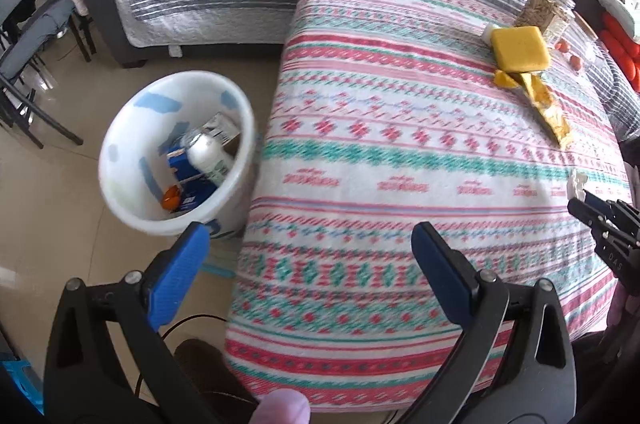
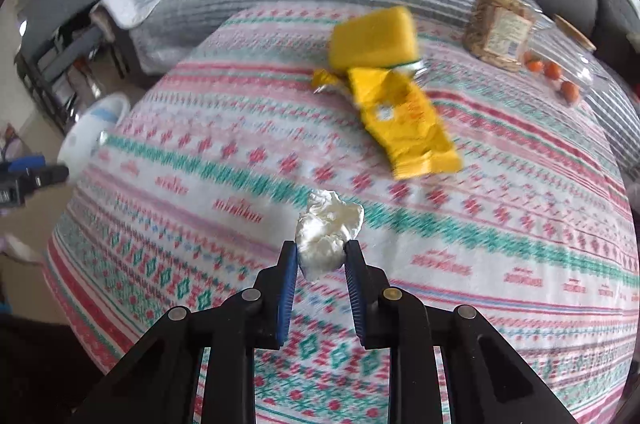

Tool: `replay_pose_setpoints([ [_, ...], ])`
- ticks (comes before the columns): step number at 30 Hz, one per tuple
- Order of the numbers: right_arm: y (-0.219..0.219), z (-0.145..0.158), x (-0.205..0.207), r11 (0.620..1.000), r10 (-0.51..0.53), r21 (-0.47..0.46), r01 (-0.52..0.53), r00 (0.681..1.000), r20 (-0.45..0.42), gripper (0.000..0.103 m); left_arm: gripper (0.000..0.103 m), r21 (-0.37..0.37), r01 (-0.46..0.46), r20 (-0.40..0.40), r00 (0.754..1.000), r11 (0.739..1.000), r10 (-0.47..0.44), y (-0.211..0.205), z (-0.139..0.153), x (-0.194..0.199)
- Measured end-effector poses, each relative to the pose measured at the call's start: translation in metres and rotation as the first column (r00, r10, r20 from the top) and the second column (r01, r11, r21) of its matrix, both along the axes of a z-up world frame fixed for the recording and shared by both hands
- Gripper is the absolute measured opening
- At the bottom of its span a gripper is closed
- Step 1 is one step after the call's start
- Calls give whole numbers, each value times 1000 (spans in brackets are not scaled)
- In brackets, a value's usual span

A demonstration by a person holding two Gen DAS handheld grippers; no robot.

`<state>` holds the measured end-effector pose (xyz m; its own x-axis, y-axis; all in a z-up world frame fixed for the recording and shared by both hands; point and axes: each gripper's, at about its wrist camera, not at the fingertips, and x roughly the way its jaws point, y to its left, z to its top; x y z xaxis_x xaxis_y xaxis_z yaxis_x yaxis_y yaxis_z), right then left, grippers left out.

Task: Collect trash
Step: 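Grasp the crumpled white tissue with the right gripper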

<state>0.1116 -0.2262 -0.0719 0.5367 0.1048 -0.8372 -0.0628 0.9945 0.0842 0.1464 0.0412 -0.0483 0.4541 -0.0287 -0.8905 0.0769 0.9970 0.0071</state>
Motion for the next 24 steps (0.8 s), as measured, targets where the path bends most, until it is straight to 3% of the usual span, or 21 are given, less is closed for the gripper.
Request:
replay_pose_setpoints([
  [7, -55, 18, 14, 992, -122, 27, 122, 993, 10, 25, 101, -55, 50, -1, 999, 997, -50, -52, 4, 17],
  [14, -107, 11, 16, 979, -205, 13, 205, 979, -17, 25, 101, -97, 95, -23, 995, 991, -98, -120, -6, 31],
  [24, -163, -3, -2, 961, -276, 0, 276, 960, -48, 25, 101, -157, 58, 14, 998, 986, -57, -224, -16, 51],
])
